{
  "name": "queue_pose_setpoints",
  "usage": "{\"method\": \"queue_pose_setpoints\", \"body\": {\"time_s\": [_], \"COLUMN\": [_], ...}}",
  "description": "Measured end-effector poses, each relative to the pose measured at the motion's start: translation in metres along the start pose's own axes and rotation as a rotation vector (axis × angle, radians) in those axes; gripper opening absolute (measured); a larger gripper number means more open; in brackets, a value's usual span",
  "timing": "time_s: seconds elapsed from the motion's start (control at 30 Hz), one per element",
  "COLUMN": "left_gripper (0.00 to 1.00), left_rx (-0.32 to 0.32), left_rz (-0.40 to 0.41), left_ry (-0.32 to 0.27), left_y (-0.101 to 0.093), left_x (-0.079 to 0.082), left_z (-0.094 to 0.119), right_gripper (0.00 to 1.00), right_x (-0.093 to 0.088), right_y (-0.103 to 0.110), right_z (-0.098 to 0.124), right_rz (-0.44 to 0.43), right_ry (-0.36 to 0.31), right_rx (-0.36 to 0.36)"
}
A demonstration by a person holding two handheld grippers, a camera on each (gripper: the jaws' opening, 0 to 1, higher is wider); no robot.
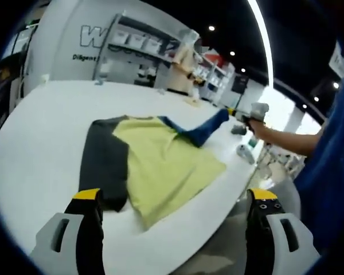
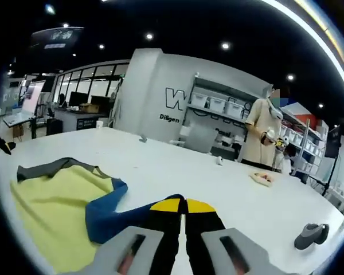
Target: Fold the garment on the visible template until the final outline fits inside the template.
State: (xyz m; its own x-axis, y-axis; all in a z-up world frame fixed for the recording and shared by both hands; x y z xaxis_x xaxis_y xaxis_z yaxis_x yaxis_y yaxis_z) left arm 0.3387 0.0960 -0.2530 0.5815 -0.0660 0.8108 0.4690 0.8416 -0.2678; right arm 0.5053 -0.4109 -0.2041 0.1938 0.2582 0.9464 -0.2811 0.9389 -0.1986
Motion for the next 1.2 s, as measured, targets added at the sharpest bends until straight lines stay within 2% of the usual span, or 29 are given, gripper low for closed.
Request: {"method": "queue_pose_setpoints", "body": {"time_s": [0.07, 0.3, 0.37, 0.5, 0.6, 0.67, 0.8, 0.83, 0.87, 0.97, 1.03, 1.07, 1.2], "left_gripper": [0.99, 0.99, 0.99, 0.99, 0.99, 0.99, 0.99, 0.99, 0.99, 0.99, 0.99, 0.99, 0.99], "left_rx": [-0.005, -0.012, -0.009, 0.003, 0.006, 0.009, 0.035, 0.039, 0.042, 0.051, 0.068, 0.075, 0.077], "left_rz": [-0.005, 0.003, 0.004, 0.008, 0.006, 0.012, 0.046, 0.053, 0.059, 0.066, 0.05, 0.047, 0.056], "left_ry": [0.0, -0.015, -0.011, 0.008, 0.01, 0.004, -0.023, -0.027, -0.028, -0.024, -0.015, -0.006, -0.01], "left_y": [-0.001, -0.004, -0.003, 0.001, 0.003, 0.004, 0.005, 0.004, 0.004, 0.002, 0.001, 0.001, 0.0], "left_x": [0.002, 0.009, 0.009, 0.005, 0.006, 0.007, 0.013, 0.014, 0.015, 0.016, 0.015, 0.015, 0.015], "left_z": [-0.001, -0.006, -0.007, -0.01, -0.01, -0.011, -0.01, -0.01, -0.01, -0.009, -0.007, -0.006, -0.004], "right_gripper": [0.0, 0.0, 0.0, 0.0, 0.0, 0.0, 0.0, 0.0, 0.0, 0.0, 0.0, 0.0, 0.03], "right_x": [-0.005, -0.021, -0.027, -0.05, -0.068, -0.077, -0.102, -0.104, -0.099, -0.106, -0.124, -0.114, -0.119], "right_y": [-0.021, -0.072, -0.084, -0.115, -0.129, -0.128, -0.143, -0.144, -0.143, -0.142, -0.142, -0.137, -0.135], "right_z": [-0.009, -0.016, -0.018, -0.018, -0.016, -0.018, -0.031, -0.032, -0.031, -0.031, -0.037, -0.03, -0.022], "right_rz": [0.001, -0.057, -0.042, -0.107, -0.142, -0.158, -0.175, -0.17, -0.167, -0.209, -0.193, -0.189, -0.211], "right_ry": [0.017, 0.06, 0.08, 0.113, 0.136, 0.144, 0.19, 0.199, 0.206, 0.224, 0.261, 0.273, 0.277], "right_rx": [-0.023, -0.125, -0.136, -0.203, -0.244, -0.25, -0.249, -0.247, -0.246, -0.25, -0.261, -0.271, -0.28]}}
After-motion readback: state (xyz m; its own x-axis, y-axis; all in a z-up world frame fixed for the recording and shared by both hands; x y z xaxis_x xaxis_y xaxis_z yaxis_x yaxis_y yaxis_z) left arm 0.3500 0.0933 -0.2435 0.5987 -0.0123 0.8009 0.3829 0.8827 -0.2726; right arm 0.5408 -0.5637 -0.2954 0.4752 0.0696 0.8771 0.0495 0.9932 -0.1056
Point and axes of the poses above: the point that each gripper's makers call its tool centre point, and the gripper's own axes: z roughly backward along the fingers, y roughly to its left, x roughly out of its top, the point moved 6 cm from there along z, roughly backward along the fingers, and after that the axes turned 11 degrees about x, right-handed, at the moved point
